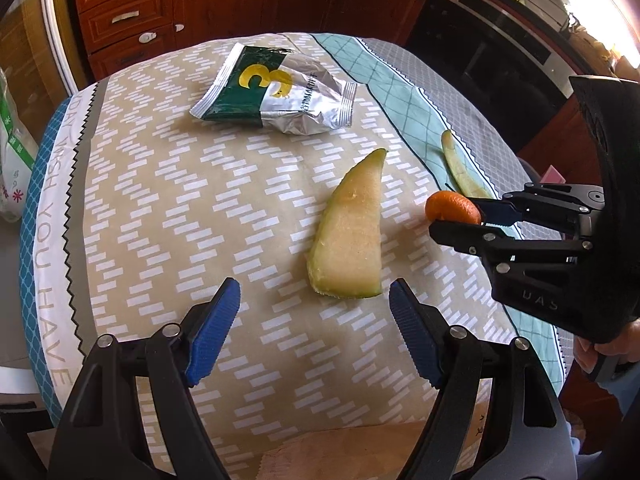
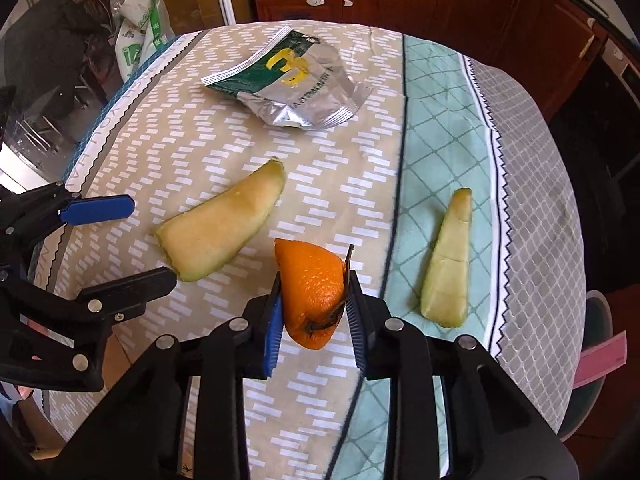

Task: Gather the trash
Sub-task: 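Close the right tool on the orange peel and lift it, then grasp the pale green melon rind with the left tool while the right tool holds the peel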

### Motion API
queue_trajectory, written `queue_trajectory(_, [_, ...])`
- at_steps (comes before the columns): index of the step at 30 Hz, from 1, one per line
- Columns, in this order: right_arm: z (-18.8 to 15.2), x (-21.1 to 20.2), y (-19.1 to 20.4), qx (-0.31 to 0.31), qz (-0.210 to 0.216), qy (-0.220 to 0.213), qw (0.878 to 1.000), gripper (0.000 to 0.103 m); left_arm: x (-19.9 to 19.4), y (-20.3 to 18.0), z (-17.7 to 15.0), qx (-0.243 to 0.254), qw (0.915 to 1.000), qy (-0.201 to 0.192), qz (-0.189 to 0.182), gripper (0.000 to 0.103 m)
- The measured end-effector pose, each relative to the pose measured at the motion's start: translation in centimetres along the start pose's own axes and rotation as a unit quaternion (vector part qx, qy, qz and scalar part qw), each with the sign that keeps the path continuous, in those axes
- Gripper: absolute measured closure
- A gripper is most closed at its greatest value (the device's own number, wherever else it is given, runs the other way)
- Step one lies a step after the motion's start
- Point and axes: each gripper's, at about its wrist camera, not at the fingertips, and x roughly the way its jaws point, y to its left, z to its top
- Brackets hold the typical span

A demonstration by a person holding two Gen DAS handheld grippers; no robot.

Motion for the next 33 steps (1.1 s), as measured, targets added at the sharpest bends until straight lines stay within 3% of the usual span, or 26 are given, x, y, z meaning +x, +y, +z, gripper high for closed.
queue_trajectory(4, [-0.6,-0.5,-1.8,0.017,-0.007,-0.002,1.0,0.076,0.3,-0.8,0.0,0.005,1.0,0.003,-0.008,0.029])
queue_trajectory(7, [-1.0,-0.9,-2.4,0.023,-0.005,-0.004,1.0,0.076,0.8,-1.4,-0.2,0.013,0.9999,0.009,-0.005,0.046])
queue_trajectory(9, [-1.1,-1.0,-2.6,0.026,-0.003,-0.006,1.0,0.076,0.9,-1.8,-0.2,0.024,0.9997,0.007,0.007,0.051])
queue_trajectory(20, [-1.6,-1.7,-3.4,0.035,0.002,-0.012,0.999,0.076,1.6,-3.1,0.2,0.051,0.9982,0.003,0.032,0.05])
queue_trajectory(23, [-1.7,-1.8,-3.7,0.038,0.001,-0.012,0.999,0.076,1.6,-3.1,0.3,0.057,0.9978,-0.007,0.035,0.062])
queue_trajectory(33, [-1.9,-2.7,-4.5,0.042,-0.006,-0.019,0.999,0.076,-0.8,-3.3,-0.1,0.022,0.999,-0.034,0.018,0.067])
